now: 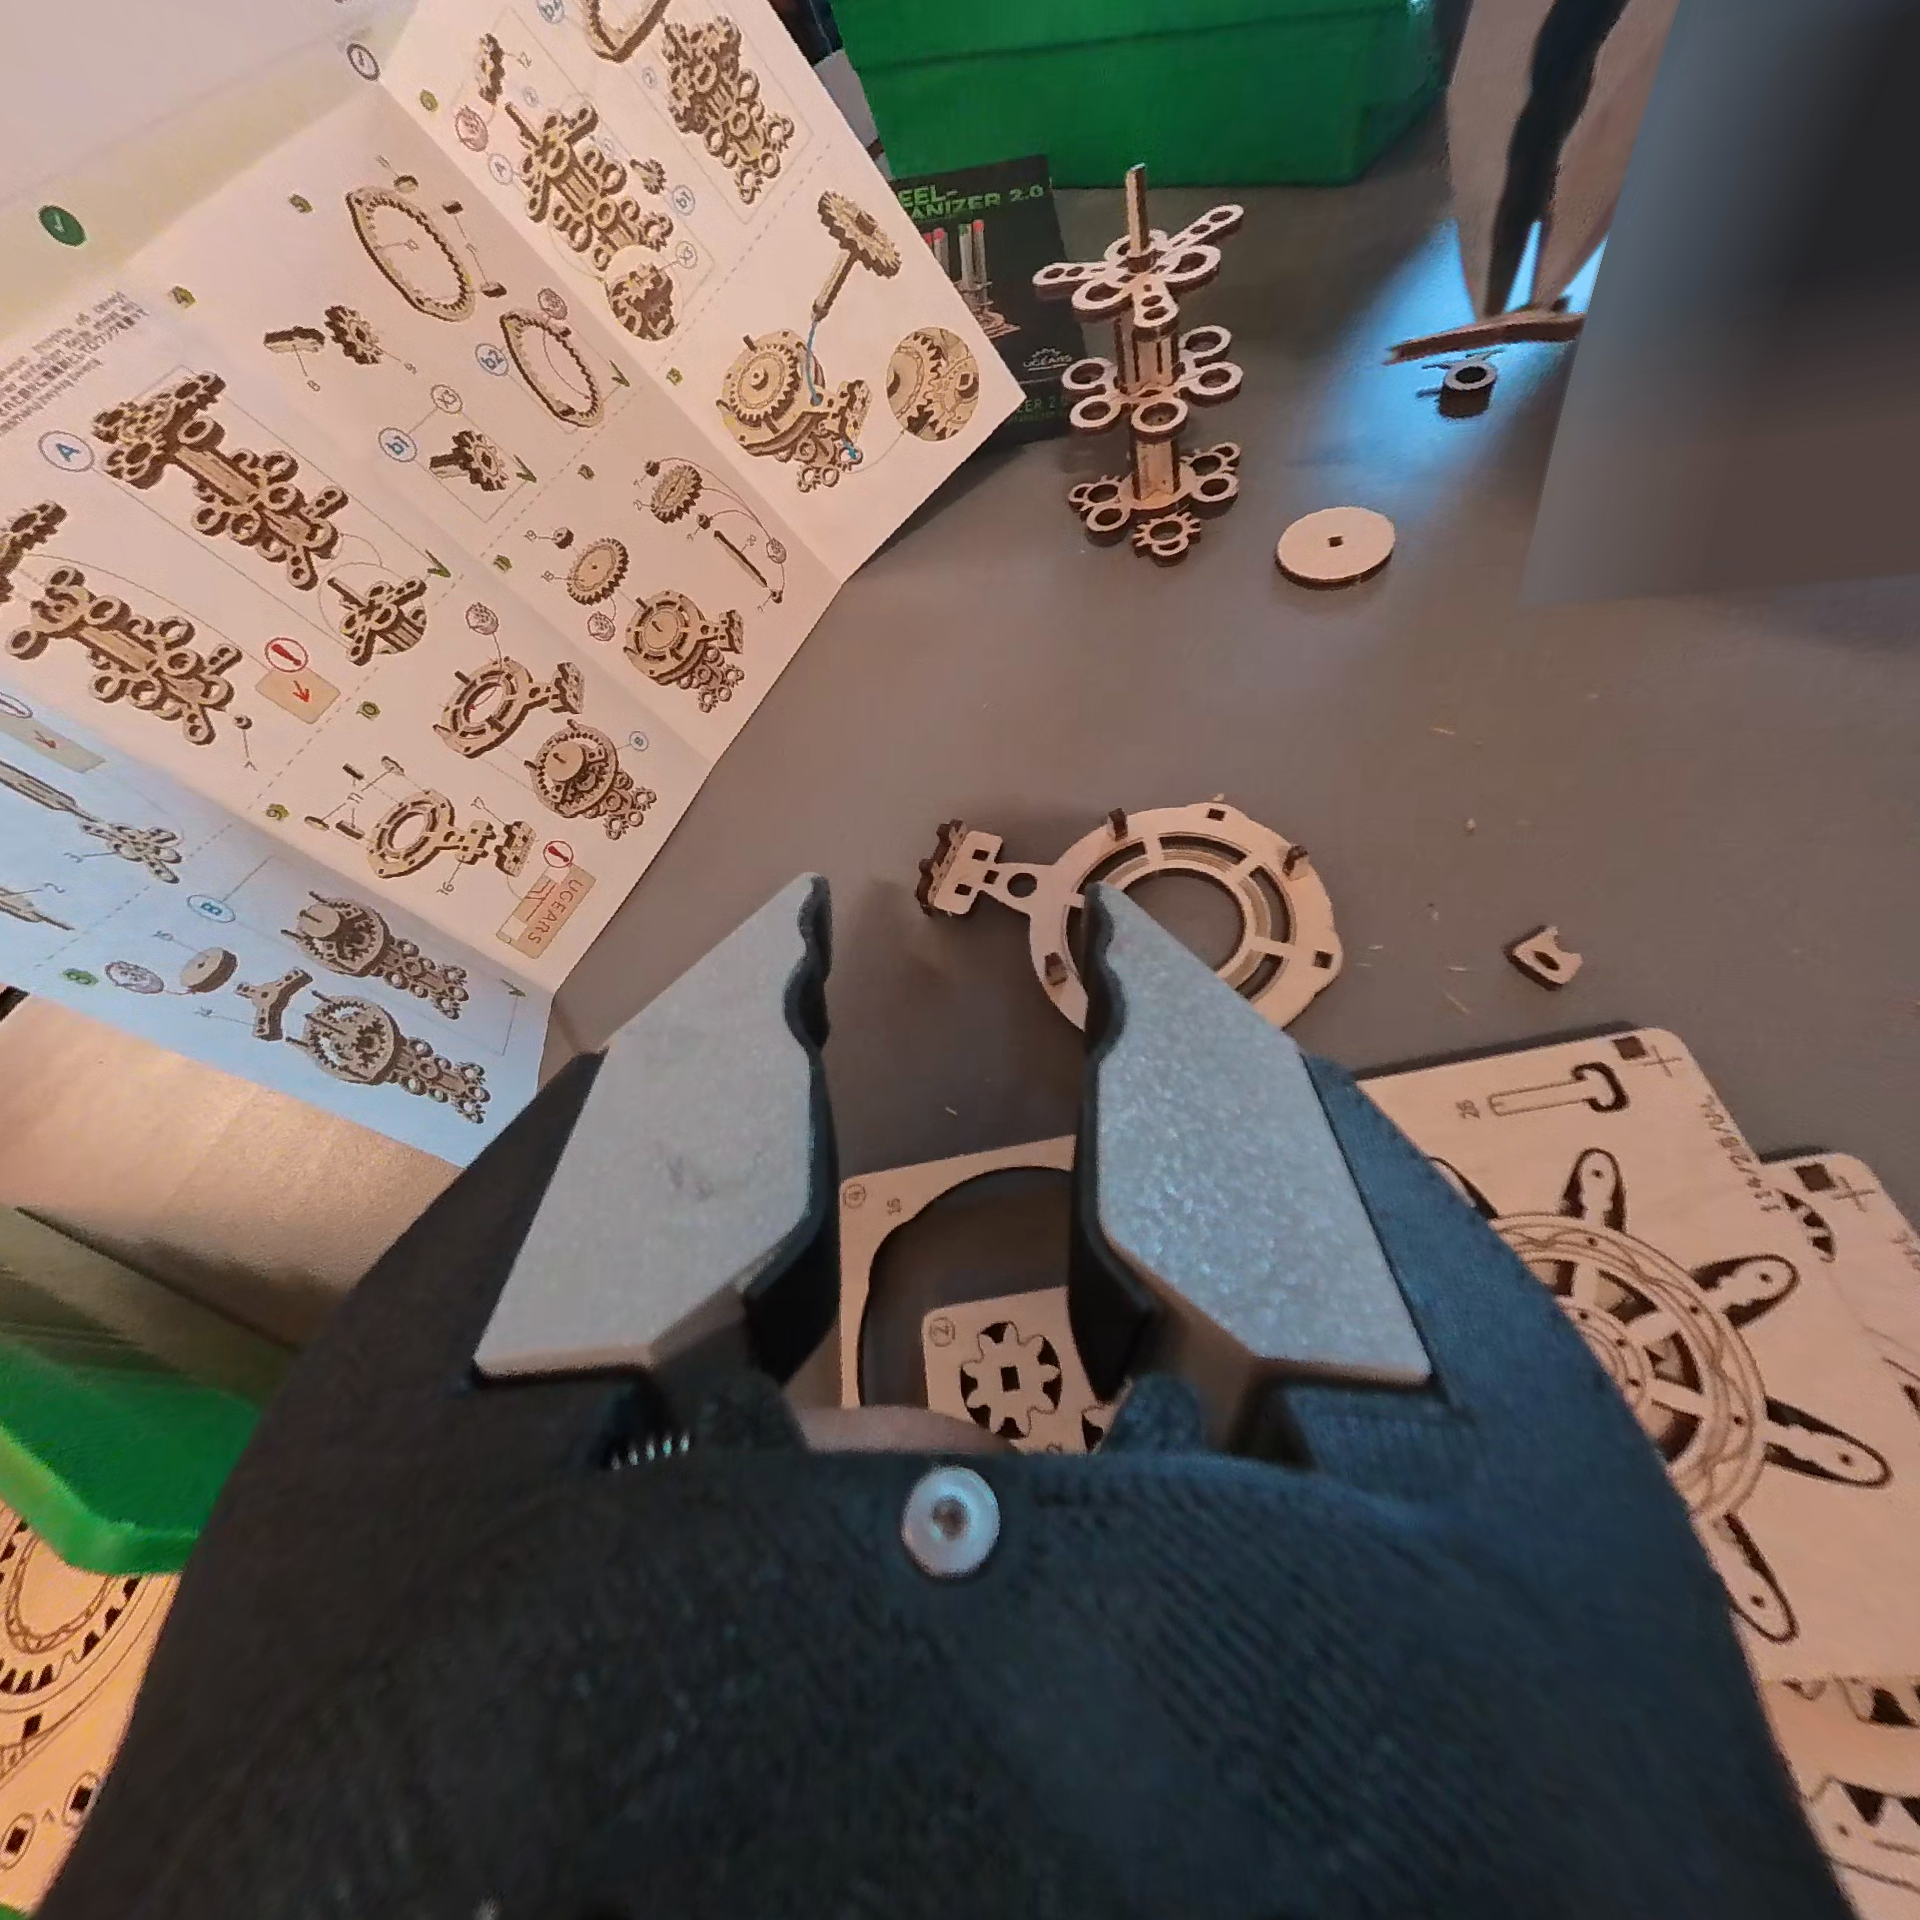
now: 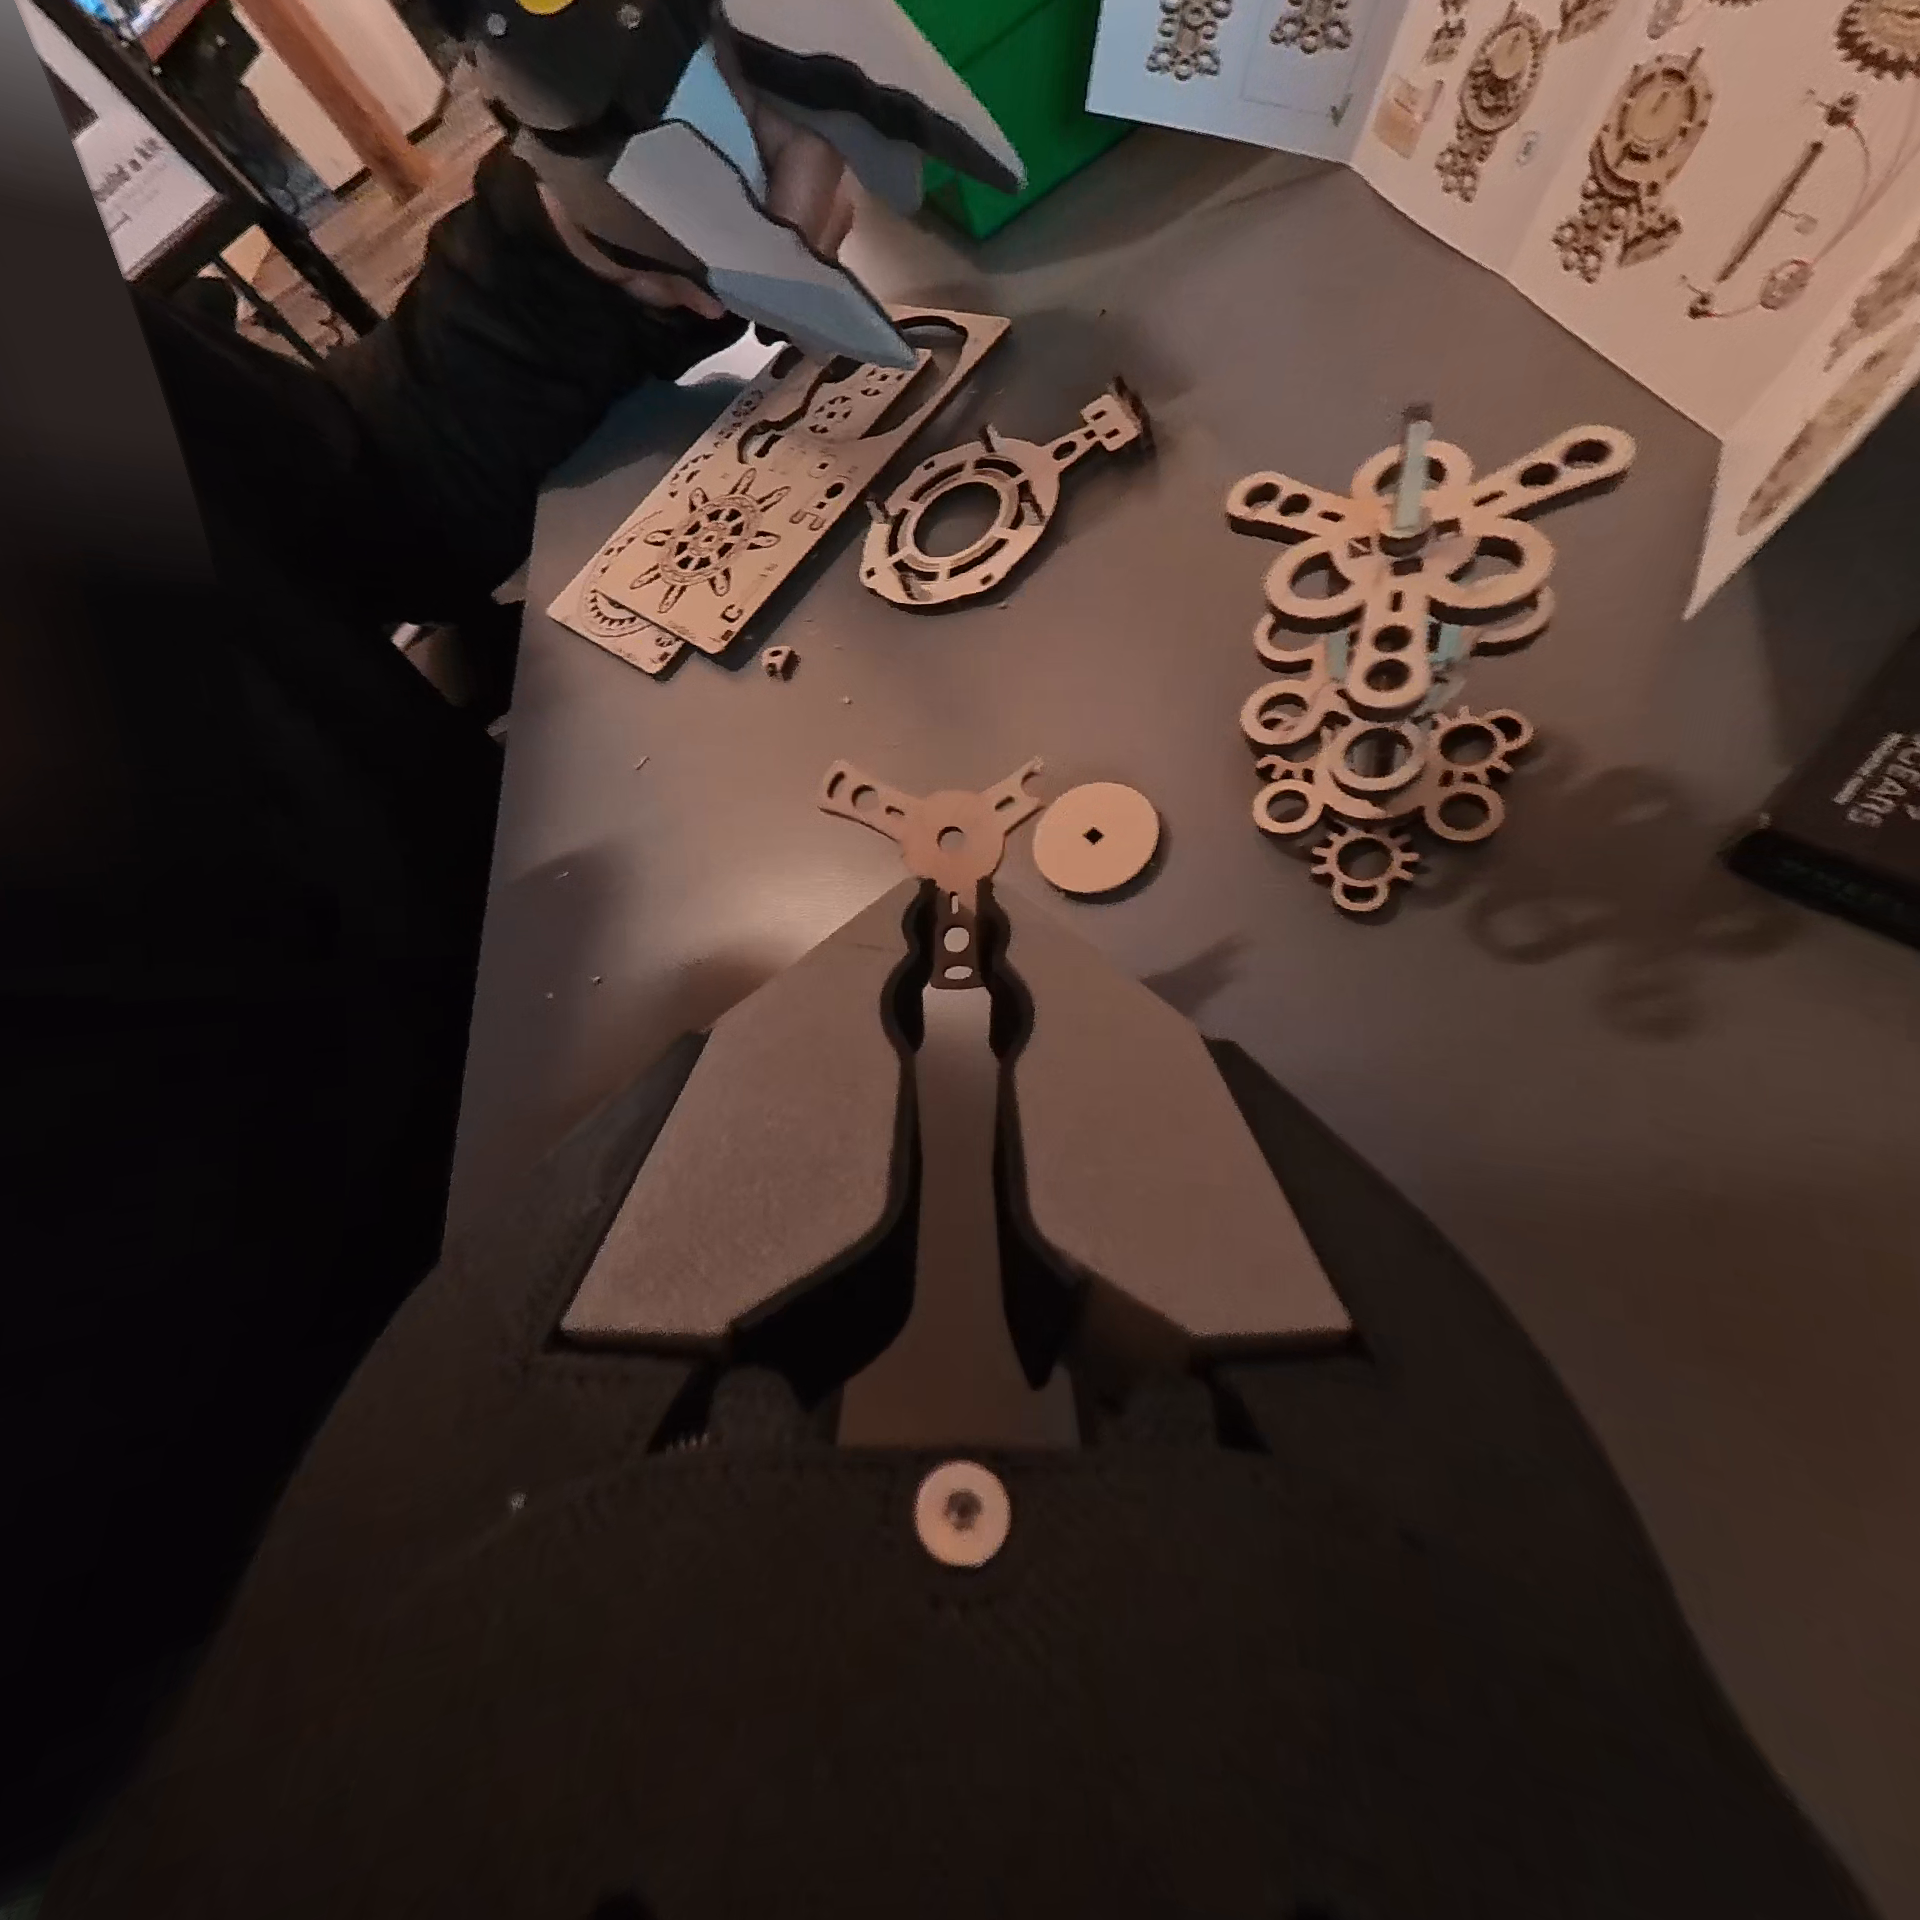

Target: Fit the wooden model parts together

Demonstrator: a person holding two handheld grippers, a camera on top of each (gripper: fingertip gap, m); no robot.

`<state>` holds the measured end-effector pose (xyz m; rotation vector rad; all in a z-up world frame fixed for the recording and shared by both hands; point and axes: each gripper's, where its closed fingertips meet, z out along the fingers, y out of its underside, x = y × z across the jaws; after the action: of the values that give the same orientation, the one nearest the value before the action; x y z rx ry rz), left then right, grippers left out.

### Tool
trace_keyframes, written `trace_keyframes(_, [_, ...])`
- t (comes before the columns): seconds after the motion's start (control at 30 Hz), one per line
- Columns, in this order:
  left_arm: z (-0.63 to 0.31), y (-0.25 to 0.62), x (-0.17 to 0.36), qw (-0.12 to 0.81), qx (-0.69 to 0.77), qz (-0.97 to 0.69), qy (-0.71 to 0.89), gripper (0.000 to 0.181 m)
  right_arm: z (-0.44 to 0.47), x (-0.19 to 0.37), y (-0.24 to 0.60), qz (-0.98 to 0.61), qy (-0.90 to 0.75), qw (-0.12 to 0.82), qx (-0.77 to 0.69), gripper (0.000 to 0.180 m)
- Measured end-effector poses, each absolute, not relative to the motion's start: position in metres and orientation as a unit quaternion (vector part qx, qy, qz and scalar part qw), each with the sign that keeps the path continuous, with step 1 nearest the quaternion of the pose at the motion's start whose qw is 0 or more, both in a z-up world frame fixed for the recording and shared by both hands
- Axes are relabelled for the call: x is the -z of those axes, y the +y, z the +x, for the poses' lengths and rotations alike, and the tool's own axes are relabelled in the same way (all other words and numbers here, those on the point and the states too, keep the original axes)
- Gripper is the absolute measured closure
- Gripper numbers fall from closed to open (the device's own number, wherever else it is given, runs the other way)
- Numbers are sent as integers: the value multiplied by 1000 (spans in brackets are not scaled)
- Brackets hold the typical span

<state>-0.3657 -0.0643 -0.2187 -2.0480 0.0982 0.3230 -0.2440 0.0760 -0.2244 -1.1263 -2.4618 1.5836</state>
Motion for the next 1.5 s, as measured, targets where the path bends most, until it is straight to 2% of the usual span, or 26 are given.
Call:
trace_keyframes(0.37, [-368,-65,217,513,-134,-847,35,136,-225,240,52,-280,-847,19,-452,176])
trace_keyframes(0.53, [-368,-65,211,526,-133,-840,32,136,-228,234,55,-276,-841,33,-465,165])
trace_keyframes(0.7, [-367,-66,194,564,-119,-817,20,136,-249,202,85,-318,-781,102,-527,161])
trace_keyframes(0.9, [-361,-66,156,664,-47,-746,-11,135,-278,174,150,-388,-691,236,-562,132])
trace_keyframes(1.07, [-370,-58,144,673,-95,-734,3,131,-289,168,178,-432,-642,298,-560,124])
trace_keyframes(1.27, [-384,-53,108,684,-96,-723,1,126,-301,178,176,-439,-657,315,-526,126])
trace_keyframes(1.5, [-390,-56,123,691,-76,-717,-44,133,-321,186,177,-439,-668,313,-514,129])
